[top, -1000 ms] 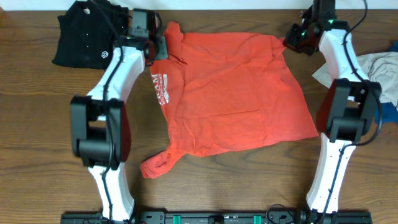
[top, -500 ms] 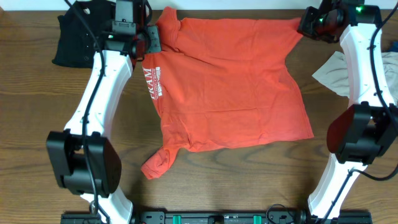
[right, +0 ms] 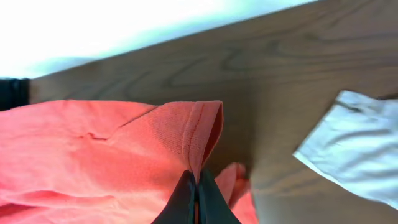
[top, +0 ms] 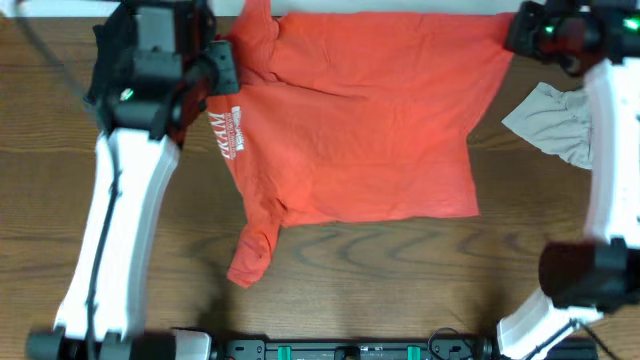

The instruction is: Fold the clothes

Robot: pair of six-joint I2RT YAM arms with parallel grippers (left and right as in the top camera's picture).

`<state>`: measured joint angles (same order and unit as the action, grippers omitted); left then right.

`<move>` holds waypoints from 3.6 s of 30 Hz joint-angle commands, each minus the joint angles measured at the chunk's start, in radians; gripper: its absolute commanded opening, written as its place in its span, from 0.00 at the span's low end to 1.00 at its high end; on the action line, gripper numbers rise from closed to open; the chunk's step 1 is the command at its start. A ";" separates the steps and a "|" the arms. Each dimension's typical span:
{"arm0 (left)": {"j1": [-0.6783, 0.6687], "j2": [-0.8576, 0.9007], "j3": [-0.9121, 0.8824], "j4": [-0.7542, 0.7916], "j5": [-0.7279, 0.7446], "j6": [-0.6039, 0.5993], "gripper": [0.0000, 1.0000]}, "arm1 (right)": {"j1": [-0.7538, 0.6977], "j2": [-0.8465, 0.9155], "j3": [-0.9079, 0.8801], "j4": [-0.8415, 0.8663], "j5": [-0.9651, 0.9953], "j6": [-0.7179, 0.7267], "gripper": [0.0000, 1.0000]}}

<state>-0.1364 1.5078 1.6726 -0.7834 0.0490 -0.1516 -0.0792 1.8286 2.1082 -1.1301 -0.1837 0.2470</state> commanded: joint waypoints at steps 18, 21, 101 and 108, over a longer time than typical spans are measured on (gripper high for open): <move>-0.331 -0.509 0.021 -0.256 -0.095 -0.060 0.06 | 0.008 -0.559 0.011 -0.310 0.076 -0.065 0.01; -0.367 -0.570 0.021 -0.294 -0.095 -0.121 0.06 | 0.008 -0.611 0.011 -0.347 0.075 -0.064 0.01; -0.122 0.438 0.079 -0.061 -0.268 -0.112 0.98 | 0.074 0.249 0.014 -0.080 0.045 -0.096 0.99; -0.122 0.446 0.038 -0.023 -0.183 -0.112 0.98 | 0.073 0.291 0.010 -0.071 0.045 -0.159 0.99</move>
<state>-0.2588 1.9430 1.7313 -0.8143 -0.1890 -0.2581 -0.0074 2.0876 2.1159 -1.2083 -0.1101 0.1295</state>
